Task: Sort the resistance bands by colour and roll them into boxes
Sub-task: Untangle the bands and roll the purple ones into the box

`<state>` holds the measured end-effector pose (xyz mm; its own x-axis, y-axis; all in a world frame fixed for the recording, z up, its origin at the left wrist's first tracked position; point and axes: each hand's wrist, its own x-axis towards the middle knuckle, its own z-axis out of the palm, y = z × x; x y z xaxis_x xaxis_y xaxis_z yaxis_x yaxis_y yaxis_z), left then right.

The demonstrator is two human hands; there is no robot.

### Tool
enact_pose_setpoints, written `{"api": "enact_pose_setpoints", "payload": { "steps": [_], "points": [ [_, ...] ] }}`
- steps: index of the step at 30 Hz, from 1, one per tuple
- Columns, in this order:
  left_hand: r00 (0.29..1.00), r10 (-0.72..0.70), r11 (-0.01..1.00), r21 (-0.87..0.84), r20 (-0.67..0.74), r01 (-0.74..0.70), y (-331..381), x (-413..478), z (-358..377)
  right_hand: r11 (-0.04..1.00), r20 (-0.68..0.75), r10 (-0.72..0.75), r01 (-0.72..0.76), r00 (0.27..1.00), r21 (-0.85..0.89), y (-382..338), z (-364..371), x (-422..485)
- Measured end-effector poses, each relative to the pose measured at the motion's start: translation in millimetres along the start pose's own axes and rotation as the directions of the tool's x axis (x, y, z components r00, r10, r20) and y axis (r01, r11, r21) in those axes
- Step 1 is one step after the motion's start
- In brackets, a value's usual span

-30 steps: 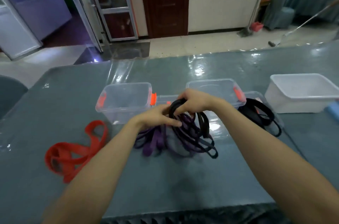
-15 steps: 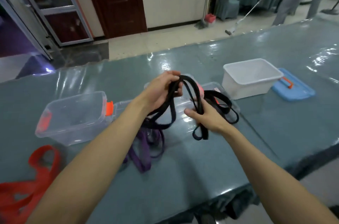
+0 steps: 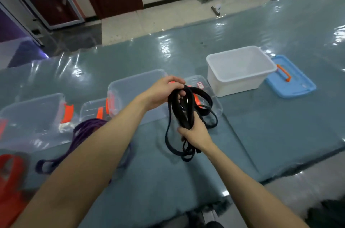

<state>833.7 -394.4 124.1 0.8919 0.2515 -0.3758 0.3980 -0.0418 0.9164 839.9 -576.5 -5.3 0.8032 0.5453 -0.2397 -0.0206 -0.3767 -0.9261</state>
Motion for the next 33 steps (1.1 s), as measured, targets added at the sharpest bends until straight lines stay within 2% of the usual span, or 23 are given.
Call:
{"api": "enact_pose_setpoints", "payload": {
  "steps": [3,4,5,7,9,11,14,21,24,26,28,33],
  "points": [
    [0.993,0.116,0.989,0.100,-0.033,-0.112,11.0,22.5,9.1,0.996,-0.127,-0.090,0.089,0.988,-0.021,0.9,-16.1,17.9],
    [0.987,0.152,0.973,0.184,-0.051,-0.140,15.3,31.2,9.9,0.995,-0.179,-0.095,0.091,0.979,-0.032,-2.0,-21.7,26.9],
    [0.981,0.179,0.938,0.312,-0.071,-0.148,17.0,39.8,9.8,0.997,-0.216,-0.076,0.068,0.974,-0.043,-3.0,-26.8,38.0],
    [0.971,0.200,0.801,0.593,-0.129,-0.086,8.5,51.9,6.4,0.993,-0.215,0.015,-0.040,0.977,-0.111,-1.1,-34.5,58.9],
    [0.963,0.199,0.650,0.760,-0.183,0.010,-17.8,51.6,3.1,0.928,-0.165,0.082,-0.136,0.983,-0.346,7.8,-36.1,72.4],
    [0.961,0.192,0.540,0.839,-0.201,0.068,-54.1,41.9,0.7,0.783,-0.144,0.040,-0.121,0.989,-0.610,23.8,-33.0,76.1],
    [0.958,0.192,0.447,0.888,-0.215,0.109,-97.6,26.5,-1.8,0.587,-0.108,-0.061,-0.051,0.992,-0.808,45.2,-22.5,70.2],
    [0.955,0.247,0.299,0.951,-0.161,0.083,-109.2,14.6,0.0,0.488,-0.096,-0.039,-0.065,0.995,-0.870,36.5,-22.6,67.0],
    [0.932,0.343,0.265,0.964,-0.116,0.023,-106.8,-4.3,-0.5,0.409,-0.114,-0.071,-0.076,0.991,-0.909,18.5,-32.3,47.8],
    [0.896,0.434,0.257,0.966,-0.094,-0.023,-110.4,-22.9,-4.2,0.416,-0.071,-0.190,0.015,0.979,-0.909,9.5,-35.1,29.9],
    [0.854,0.513,0.225,0.974,-0.088,-0.035,-120.3,-43.9,-9.7,0.422,0.040,-0.307,0.174,0.951,-0.890,6.1,-29.8,14.5],
    [0.878,0.462,0.196,0.980,-0.128,0.039,-162.4,-106.9,-40.0,0.312,0.354,-0.317,0.449,0.880,-0.837,-10.1,38.0,-12.3]
  ]
}}
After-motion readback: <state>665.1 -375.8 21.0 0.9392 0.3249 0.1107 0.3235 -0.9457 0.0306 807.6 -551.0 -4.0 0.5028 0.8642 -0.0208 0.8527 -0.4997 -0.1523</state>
